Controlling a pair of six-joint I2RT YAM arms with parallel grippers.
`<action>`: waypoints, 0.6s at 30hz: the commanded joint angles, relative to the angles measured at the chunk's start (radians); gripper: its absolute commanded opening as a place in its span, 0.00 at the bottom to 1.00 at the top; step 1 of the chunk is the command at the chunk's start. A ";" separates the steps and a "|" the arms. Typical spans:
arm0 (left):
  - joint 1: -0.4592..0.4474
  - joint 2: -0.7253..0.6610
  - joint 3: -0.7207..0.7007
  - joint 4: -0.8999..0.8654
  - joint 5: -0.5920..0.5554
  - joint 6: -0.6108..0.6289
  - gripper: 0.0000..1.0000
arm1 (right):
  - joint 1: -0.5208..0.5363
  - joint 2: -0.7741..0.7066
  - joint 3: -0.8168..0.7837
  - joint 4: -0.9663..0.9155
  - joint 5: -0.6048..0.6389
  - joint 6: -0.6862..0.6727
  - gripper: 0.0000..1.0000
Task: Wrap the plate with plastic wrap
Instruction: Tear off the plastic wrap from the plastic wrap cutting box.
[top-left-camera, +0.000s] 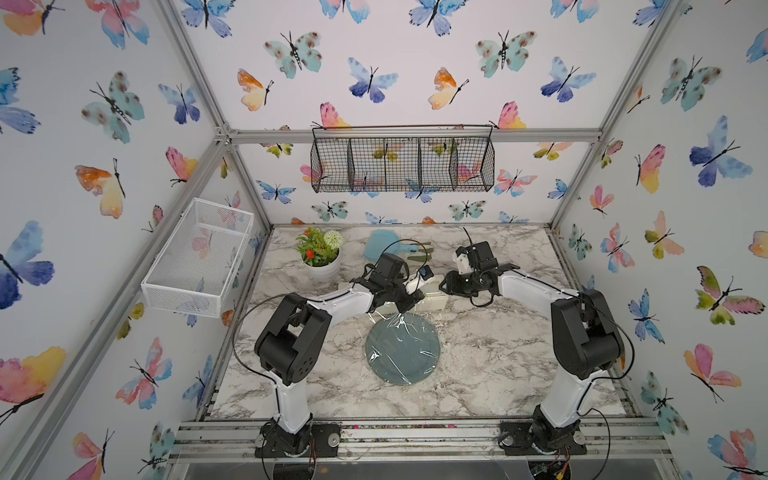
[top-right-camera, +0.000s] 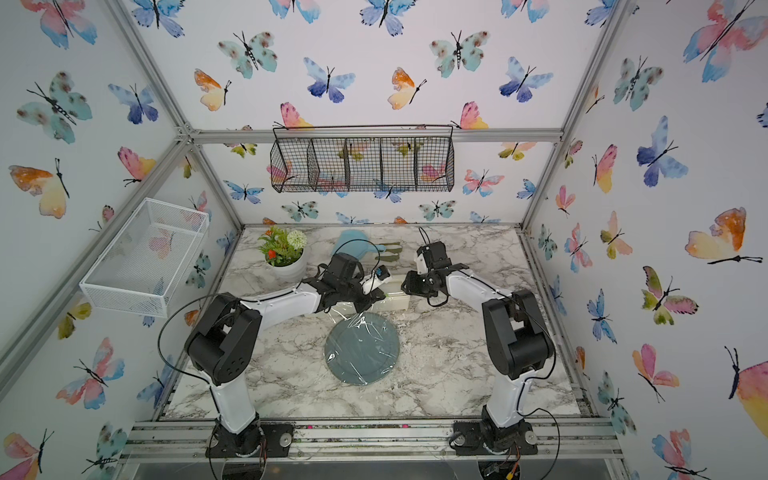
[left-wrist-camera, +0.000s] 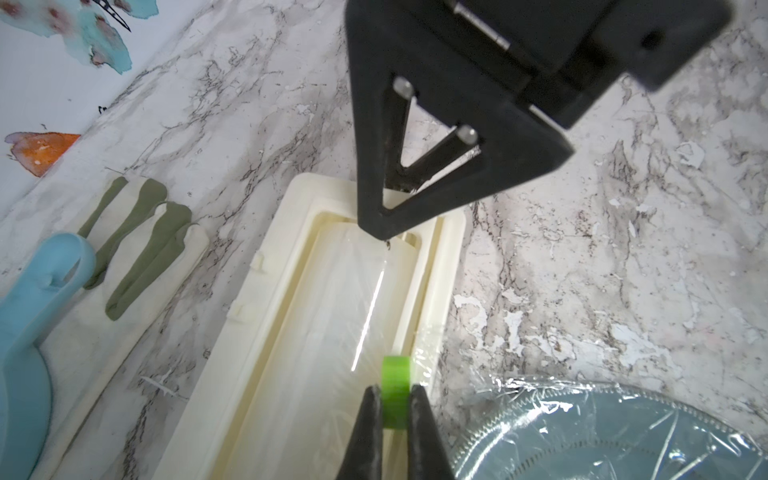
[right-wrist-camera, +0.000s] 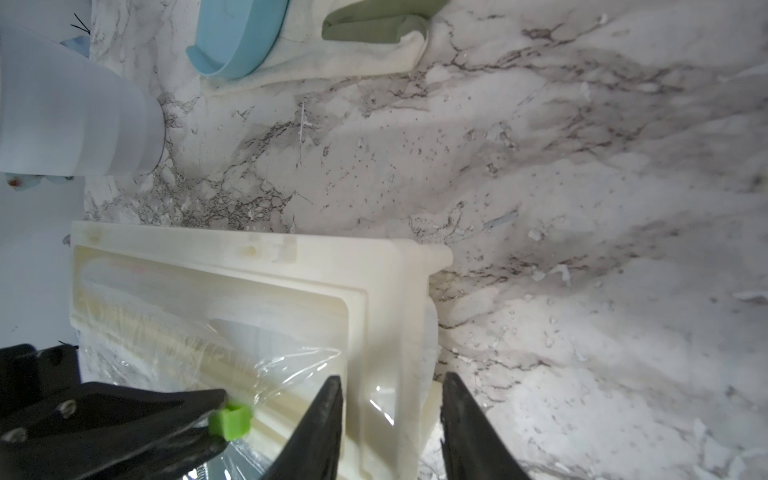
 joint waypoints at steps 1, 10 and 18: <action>0.006 0.112 0.021 -0.050 -0.020 0.011 0.00 | 0.000 0.101 -0.010 -0.094 0.160 -0.016 0.37; 0.029 0.249 0.181 -0.106 0.030 0.010 0.00 | -0.009 0.206 0.079 -0.116 0.204 0.009 0.35; 0.029 0.208 0.129 -0.102 -0.003 0.025 0.00 | -0.013 0.256 0.104 -0.146 0.259 -0.001 0.34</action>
